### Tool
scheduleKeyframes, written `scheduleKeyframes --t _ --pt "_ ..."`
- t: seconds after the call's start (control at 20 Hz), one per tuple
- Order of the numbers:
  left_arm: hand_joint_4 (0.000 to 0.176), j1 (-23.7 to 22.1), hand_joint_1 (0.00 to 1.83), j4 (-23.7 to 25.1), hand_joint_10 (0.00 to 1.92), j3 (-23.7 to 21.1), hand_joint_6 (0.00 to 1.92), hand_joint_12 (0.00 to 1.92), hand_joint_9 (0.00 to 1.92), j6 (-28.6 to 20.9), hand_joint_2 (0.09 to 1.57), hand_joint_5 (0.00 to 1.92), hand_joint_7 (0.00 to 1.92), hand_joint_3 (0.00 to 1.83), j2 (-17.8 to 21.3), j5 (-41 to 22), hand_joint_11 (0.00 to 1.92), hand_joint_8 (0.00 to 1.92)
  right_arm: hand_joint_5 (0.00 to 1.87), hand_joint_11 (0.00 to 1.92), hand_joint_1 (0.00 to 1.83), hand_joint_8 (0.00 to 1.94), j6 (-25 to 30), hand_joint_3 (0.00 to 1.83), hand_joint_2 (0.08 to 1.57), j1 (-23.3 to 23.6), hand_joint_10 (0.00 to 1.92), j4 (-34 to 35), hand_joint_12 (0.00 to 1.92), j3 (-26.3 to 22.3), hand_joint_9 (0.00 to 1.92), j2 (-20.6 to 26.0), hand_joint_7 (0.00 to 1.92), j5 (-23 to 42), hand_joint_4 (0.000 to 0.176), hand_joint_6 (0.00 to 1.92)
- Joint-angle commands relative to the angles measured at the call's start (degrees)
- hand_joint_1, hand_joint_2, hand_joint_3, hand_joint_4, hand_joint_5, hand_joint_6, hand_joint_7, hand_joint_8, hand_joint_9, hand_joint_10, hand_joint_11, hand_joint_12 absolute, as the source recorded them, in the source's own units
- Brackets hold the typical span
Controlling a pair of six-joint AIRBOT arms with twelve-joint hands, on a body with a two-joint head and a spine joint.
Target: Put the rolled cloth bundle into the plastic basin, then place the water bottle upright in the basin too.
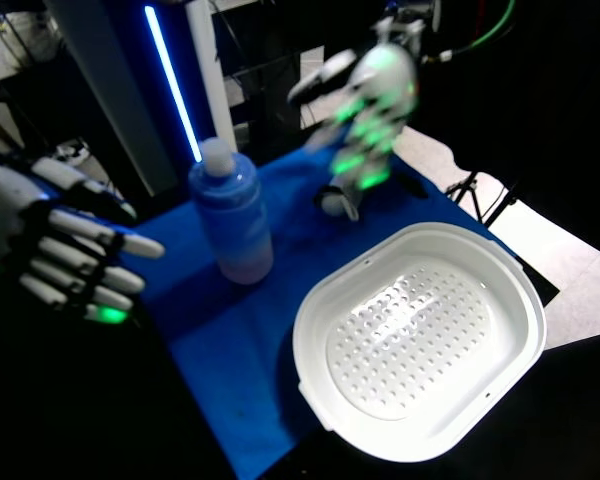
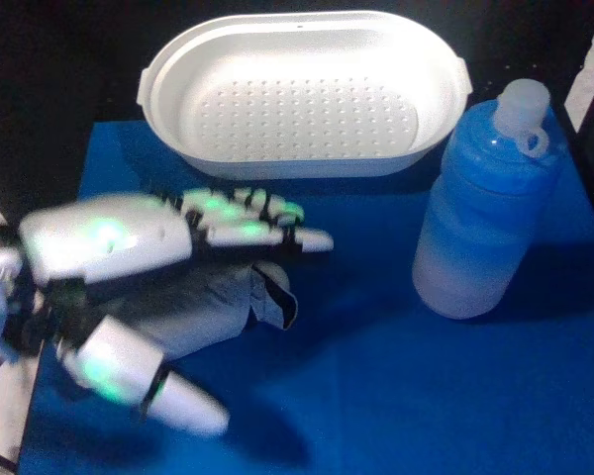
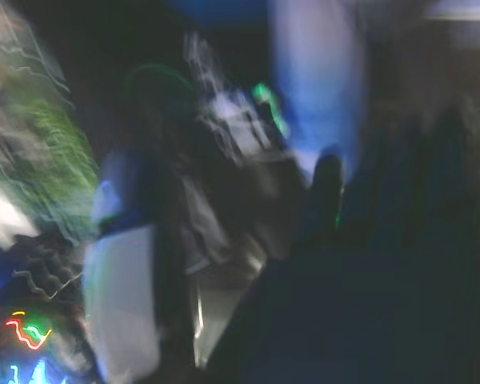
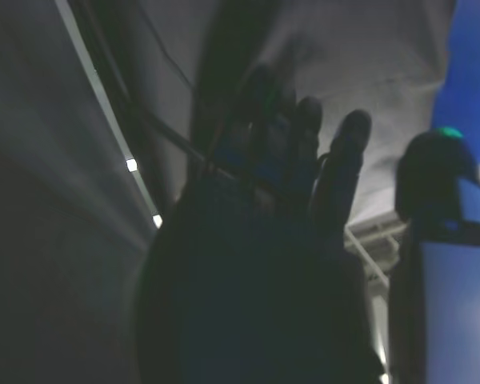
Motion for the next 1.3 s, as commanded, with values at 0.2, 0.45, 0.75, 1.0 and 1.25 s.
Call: scheduleKeyframes --t 0.2,0.45,0.75,1.0,1.25 --pt "0.176 -1.09 0.65 1.86 0.0 0.29 0.0 0.0 0.0 -2.92 0.85 0.11 0.04 0.01 -1.22 -2.75 0.0 0.0 0.38 0.0 0.77 0.0 0.35 0.0 1.43 0.41 0.0 -1.06 0.77 0.21 0.22 0.15 0.25 7.09 0.072 0.0" --pt "0.176 -1.08 0.69 2.47 0.01 0.18 0.01 0.0 0.05 -3.1 0.85 0.05 0.04 0.0 -0.93 -1.97 0.0 0.01 0.38 0.0 0.77 0.0 0.35 0.0 1.43 0.41 0.0 -1.06 0.79 0.19 0.23 0.1 0.25 6.87 0.059 0.0" --pt "0.176 0.37 0.62 -3.63 0.0 0.14 0.0 0.0 0.0 -0.28 0.89 0.03 0.0 0.01 1.13 -1.41 0.0 0.0 0.38 0.0 0.76 0.0 0.36 0.0 1.42 0.4 0.0 -1.05 0.87 0.16 0.25 -0.01 0.25 6.87 0.067 0.0" --pt "0.176 7.11 0.63 -20.15 0.0 -0.66 0.01 0.0 0.0 9.23 0.89 0.07 0.0 0.0 1.79 -6.26 0.0 0.0 0.39 0.0 0.73 0.0 0.39 0.0 1.41 0.4 0.01 -1.05 0.89 0.16 0.27 0.01 0.26 6.87 0.051 0.0" --pt "0.176 11.74 0.65 -26.68 0.0 -1.71 0.0 0.0 0.0 11.26 0.91 0.06 0.03 0.0 1.83 -10.06 0.0 0.01 0.4 0.0 0.73 0.0 0.53 0.0 1.41 0.4 0.0 -1.04 0.92 0.16 0.28 -0.04 0.27 6.87 0.045 0.0"
